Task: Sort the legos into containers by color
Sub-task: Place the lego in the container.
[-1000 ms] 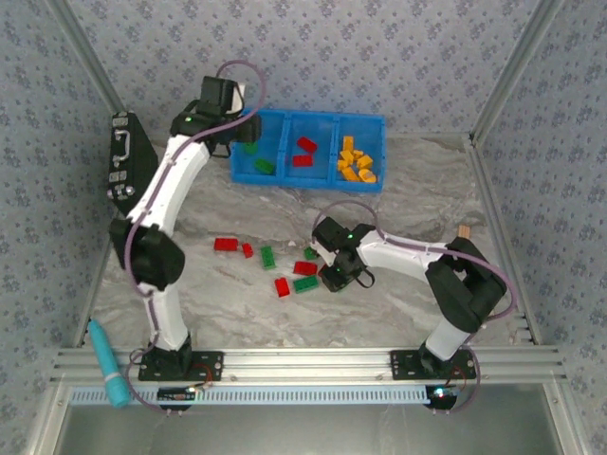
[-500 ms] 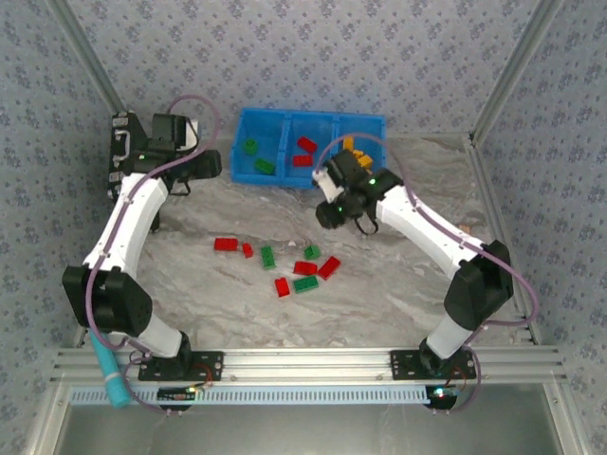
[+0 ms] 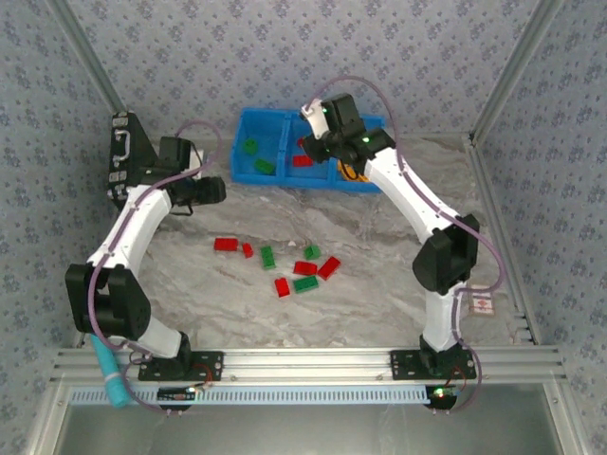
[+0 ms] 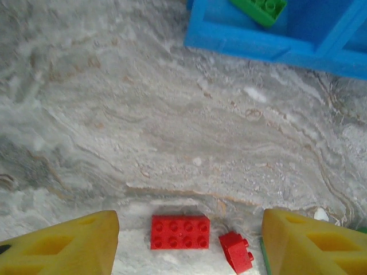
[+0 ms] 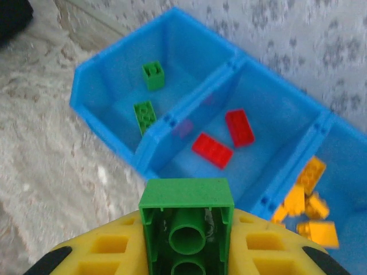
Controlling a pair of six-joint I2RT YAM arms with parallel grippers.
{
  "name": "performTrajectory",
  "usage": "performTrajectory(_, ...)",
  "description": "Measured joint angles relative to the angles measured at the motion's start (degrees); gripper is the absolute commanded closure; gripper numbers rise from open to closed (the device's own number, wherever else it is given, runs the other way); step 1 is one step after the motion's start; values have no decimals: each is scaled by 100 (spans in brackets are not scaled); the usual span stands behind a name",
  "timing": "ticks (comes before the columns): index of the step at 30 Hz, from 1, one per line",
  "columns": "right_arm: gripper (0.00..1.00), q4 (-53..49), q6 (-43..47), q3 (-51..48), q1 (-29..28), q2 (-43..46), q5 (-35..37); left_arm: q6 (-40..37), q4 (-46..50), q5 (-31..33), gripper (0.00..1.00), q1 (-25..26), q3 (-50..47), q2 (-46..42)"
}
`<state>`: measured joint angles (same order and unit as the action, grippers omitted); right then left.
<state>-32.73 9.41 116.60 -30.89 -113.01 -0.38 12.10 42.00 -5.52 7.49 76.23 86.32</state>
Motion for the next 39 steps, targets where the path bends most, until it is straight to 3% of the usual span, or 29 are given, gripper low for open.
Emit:
performTrajectory(14,72,1580,28,2518,-50,-2608,-538,1161,236,-216,33,0,-1075,-892)
performTrajectory(25,66,2555,-254,2942,-157,-4009,-758,2446,249,-675,32,39,-2090,-1622)
performTrajectory(39,37,2782,-509,3099,-133,-4203,-828,3908,-289,-949,29,155,-2907,-1718)
